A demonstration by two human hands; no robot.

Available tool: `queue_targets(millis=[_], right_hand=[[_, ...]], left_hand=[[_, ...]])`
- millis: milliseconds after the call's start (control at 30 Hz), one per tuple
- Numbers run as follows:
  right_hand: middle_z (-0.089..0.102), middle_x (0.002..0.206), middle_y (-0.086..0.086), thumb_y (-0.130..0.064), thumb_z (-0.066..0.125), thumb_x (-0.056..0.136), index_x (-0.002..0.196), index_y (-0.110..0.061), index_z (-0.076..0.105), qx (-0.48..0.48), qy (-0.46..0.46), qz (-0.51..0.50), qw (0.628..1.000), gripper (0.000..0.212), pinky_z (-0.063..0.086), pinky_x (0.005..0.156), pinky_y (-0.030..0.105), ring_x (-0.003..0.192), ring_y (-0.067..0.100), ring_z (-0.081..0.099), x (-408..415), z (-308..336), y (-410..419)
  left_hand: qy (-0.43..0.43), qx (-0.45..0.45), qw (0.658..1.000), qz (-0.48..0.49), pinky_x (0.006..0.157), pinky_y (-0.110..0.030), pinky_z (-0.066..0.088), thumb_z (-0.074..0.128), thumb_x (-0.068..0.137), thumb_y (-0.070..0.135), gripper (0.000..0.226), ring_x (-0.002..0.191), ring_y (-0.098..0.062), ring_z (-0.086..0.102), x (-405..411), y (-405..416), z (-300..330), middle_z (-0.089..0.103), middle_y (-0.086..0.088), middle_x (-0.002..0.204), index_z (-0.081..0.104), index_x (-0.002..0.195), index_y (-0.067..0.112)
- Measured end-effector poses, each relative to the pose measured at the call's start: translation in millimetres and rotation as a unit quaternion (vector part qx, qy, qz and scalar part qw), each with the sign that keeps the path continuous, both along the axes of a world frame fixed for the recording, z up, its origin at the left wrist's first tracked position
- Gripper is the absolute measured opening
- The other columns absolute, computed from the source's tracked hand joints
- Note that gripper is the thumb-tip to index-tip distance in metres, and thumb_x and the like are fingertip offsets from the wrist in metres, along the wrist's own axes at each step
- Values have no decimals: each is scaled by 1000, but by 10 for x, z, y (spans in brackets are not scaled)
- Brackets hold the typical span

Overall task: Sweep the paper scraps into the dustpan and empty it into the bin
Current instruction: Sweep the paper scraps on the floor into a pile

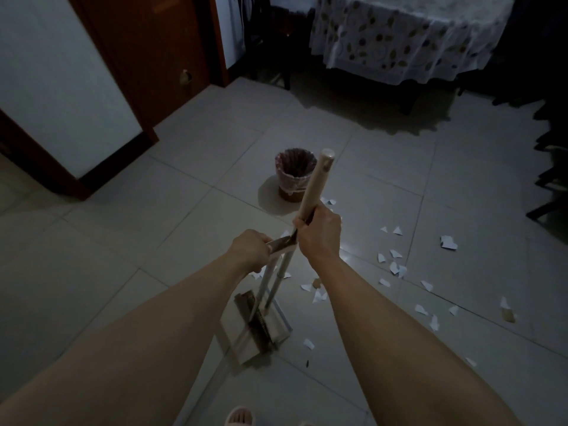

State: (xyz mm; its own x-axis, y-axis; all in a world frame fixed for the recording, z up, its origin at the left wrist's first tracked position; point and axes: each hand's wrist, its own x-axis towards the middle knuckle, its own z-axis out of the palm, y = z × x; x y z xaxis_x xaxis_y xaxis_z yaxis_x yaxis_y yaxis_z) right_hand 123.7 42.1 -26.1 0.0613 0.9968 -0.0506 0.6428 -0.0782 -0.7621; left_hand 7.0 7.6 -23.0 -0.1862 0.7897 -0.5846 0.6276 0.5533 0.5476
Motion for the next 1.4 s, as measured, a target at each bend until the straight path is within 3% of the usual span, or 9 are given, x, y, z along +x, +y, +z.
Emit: queue_targets(millis=[233,367,467,600,733,867,1000,1200,1400], right_hand=[[69,98,12,-11,68,84,104,-3,64,-2,-10,-1,1000,22,56,86,35,90,25,68,7,-14,27],[71,100,14,-11,67,84,107,-2,66,-10,-28,-92,995,25,56,84,33,92,28,69,287,-18,160],[71,98,14,-9,68,82,107,-4,67,7,-35,-48,998,25,57,83,40,89,27,68,269,21,155],[70,98,13,-9,66,85,109,-9,64,20,-72,-24,997,24,56,81,40,90,28,67,201,106,155],[68,99,10,-16,61,89,109,-15,62,10,-122,-18,992,20,55,78,41,91,29,65,280,188,200],[67,99,8,-21,59,89,106,-16,63,-3,-131,-36,991,19,54,78,38,91,28,64,359,212,174],[69,95,12,-9,57,88,105,-9,62,-8,-33,-65,997,18,56,80,45,86,29,66,425,202,84],[67,92,13,-3,58,87,99,-4,61,-6,7,-75,997,12,56,81,46,85,29,67,466,299,-45],[61,84,3,-2,60,87,102,-3,60,4,43,-86,995,15,58,77,44,78,29,70,604,531,-248]], left_hand=[[-12,8,1000,-2,45,-19,39,44,99,9,32,74,-25,60,-5,-18,2,67,-15,101,65,123,13],[-30,-10,999,34,33,-14,36,45,97,6,34,53,-18,55,-200,-104,12,65,-14,87,64,124,10],[-13,-6,1000,21,32,-12,37,46,97,8,33,51,-16,54,-255,-68,48,64,-11,87,63,125,11],[38,-12,997,-72,70,-31,57,44,97,6,34,92,-29,69,-86,-11,91,69,-13,108,62,125,10],[73,-17,993,-96,46,-20,40,43,95,6,34,81,-25,65,-168,33,146,62,-9,91,63,122,4],[77,-19,993,-91,45,-18,37,41,95,6,35,73,-25,62,-188,-18,160,59,-6,78,63,122,3],[109,-10,988,-106,55,-23,39,42,95,7,34,105,-33,64,-172,-28,145,61,-14,96,63,121,2],[129,13,987,-91,101,-34,41,54,93,21,43,125,-30,50,-72,-9,254,53,-13,136,51,133,4],[-33,136,990,-29,90,-28,47,50,93,12,36,113,-27,58,270,76,461,60,-11,129,57,128,11]])
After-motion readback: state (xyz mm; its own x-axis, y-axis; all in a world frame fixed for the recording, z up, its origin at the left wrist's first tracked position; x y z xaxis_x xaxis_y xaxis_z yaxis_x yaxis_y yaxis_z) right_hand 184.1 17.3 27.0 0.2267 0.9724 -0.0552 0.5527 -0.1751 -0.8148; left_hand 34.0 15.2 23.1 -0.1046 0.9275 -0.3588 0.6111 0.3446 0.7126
